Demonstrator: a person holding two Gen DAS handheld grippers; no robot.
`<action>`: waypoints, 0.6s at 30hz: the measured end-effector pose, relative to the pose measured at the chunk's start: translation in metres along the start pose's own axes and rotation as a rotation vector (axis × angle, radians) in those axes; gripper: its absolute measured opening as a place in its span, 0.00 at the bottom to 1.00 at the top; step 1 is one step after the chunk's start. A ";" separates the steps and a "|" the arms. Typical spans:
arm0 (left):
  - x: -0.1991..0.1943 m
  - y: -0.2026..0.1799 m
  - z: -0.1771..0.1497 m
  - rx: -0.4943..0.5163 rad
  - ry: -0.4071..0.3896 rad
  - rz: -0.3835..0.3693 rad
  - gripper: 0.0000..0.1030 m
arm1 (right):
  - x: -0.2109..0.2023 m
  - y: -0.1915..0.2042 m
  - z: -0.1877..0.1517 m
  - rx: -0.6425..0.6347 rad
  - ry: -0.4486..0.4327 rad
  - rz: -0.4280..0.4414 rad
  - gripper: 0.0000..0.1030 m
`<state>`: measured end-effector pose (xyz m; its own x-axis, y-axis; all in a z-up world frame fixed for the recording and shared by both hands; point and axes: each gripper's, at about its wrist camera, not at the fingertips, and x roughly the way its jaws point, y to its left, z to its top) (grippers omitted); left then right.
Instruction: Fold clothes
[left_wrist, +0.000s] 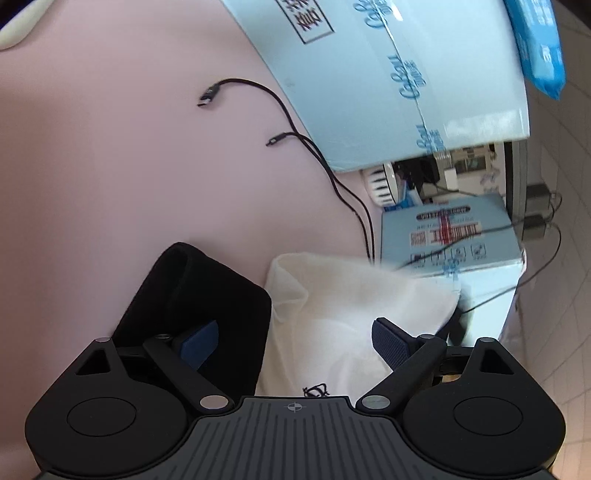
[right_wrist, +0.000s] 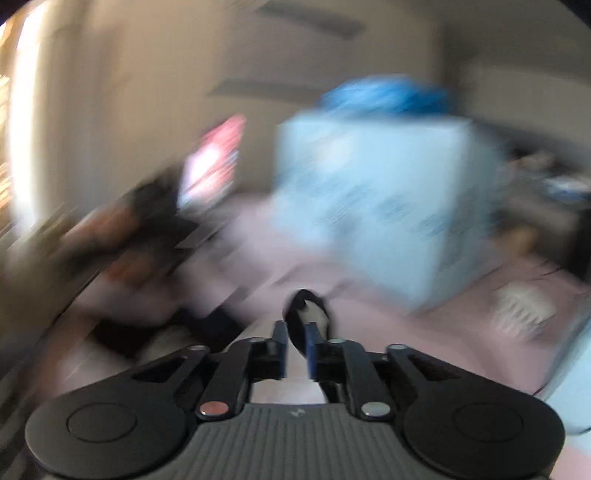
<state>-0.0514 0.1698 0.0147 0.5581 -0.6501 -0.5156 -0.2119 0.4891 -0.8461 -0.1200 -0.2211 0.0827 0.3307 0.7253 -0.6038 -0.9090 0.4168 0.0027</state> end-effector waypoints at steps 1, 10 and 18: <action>0.001 -0.001 0.001 0.003 -0.001 0.005 0.90 | -0.001 0.006 -0.011 0.008 0.043 0.022 0.46; 0.008 -0.014 0.000 0.032 -0.010 0.079 0.90 | 0.041 0.028 0.002 -0.112 -0.071 -0.256 0.74; 0.005 -0.007 -0.002 0.025 -0.014 0.053 0.90 | 0.107 -0.006 0.023 0.136 0.084 -0.253 0.09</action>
<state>-0.0489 0.1620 0.0180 0.5579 -0.6151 -0.5572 -0.2212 0.5369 -0.8141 -0.0735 -0.1328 0.0367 0.5151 0.5434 -0.6629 -0.7561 0.6523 -0.0528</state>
